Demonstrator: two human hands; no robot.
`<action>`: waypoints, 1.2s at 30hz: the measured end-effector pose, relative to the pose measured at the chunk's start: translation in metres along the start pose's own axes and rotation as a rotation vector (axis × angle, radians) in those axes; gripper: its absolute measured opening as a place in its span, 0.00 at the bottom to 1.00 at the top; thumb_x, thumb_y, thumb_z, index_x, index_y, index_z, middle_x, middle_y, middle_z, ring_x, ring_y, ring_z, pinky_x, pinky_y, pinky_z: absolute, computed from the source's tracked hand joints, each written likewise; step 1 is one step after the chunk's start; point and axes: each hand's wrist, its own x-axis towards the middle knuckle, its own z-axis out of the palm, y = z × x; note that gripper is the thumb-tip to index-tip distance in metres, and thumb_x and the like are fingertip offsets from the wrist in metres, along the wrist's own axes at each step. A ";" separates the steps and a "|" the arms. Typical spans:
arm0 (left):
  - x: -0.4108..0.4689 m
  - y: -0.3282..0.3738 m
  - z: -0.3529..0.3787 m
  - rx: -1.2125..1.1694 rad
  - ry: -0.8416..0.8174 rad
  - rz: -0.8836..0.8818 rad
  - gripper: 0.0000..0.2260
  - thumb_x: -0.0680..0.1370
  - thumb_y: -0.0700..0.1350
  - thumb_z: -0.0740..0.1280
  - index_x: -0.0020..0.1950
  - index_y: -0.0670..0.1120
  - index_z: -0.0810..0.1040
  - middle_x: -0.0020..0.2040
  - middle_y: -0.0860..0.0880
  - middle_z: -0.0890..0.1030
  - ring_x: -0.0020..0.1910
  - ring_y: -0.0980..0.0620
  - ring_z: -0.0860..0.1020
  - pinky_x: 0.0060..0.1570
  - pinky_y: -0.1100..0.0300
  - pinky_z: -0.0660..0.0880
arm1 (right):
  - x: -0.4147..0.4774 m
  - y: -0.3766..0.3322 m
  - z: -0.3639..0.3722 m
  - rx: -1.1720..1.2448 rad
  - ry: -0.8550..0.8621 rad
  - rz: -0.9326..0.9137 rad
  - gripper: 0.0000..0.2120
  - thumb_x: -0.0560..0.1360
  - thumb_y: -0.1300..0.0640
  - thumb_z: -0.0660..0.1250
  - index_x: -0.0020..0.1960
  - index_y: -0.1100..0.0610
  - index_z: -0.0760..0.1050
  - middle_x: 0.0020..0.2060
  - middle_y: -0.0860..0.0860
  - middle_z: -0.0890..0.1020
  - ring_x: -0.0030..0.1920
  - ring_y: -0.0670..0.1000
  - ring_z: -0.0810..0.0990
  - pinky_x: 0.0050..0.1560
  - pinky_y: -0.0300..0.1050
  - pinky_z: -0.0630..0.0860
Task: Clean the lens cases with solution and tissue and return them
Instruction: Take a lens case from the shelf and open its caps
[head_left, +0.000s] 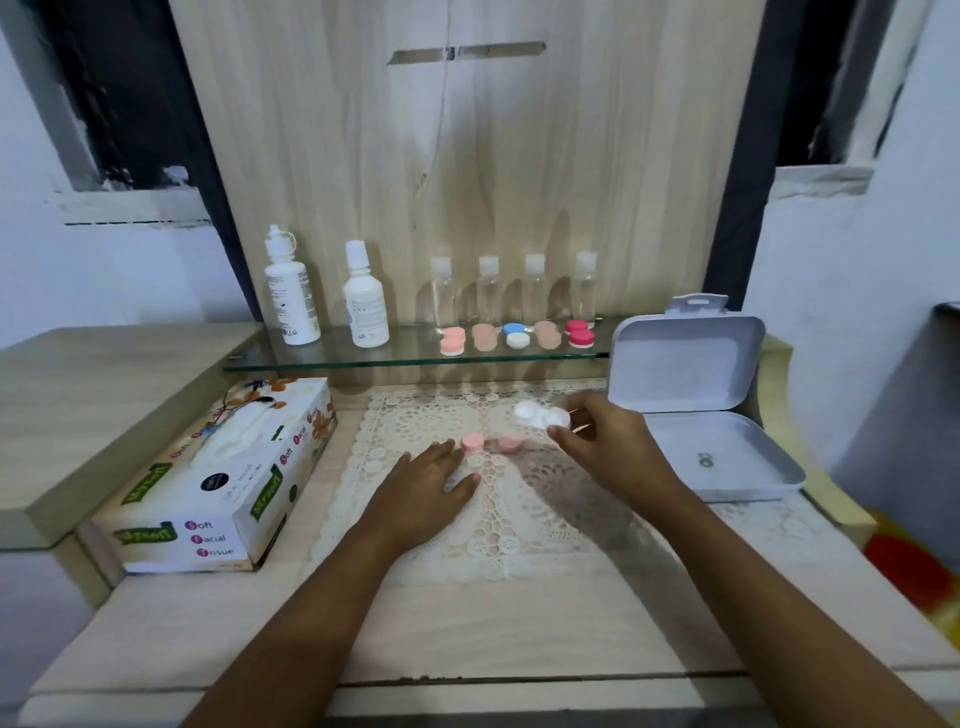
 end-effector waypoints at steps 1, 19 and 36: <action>0.000 0.000 0.000 0.003 -0.003 -0.003 0.25 0.81 0.56 0.52 0.76 0.48 0.57 0.77 0.52 0.54 0.76 0.56 0.50 0.72 0.58 0.44 | 0.001 0.001 -0.009 -0.011 0.019 -0.005 0.13 0.73 0.55 0.70 0.56 0.57 0.75 0.43 0.49 0.79 0.43 0.48 0.78 0.48 0.42 0.76; 0.002 0.001 0.001 -0.003 -0.013 0.005 0.25 0.81 0.56 0.53 0.76 0.49 0.57 0.77 0.52 0.55 0.76 0.56 0.51 0.73 0.57 0.44 | -0.001 0.080 -0.088 -0.689 -0.007 -0.330 0.15 0.70 0.70 0.67 0.54 0.58 0.75 0.48 0.56 0.78 0.39 0.59 0.77 0.36 0.49 0.76; 0.002 0.001 -0.001 -0.007 -0.006 0.007 0.25 0.81 0.56 0.54 0.75 0.48 0.59 0.77 0.52 0.55 0.75 0.56 0.51 0.73 0.56 0.45 | 0.003 0.091 -0.080 -0.737 0.043 -0.426 0.21 0.65 0.75 0.68 0.53 0.57 0.75 0.47 0.57 0.78 0.40 0.58 0.76 0.33 0.54 0.78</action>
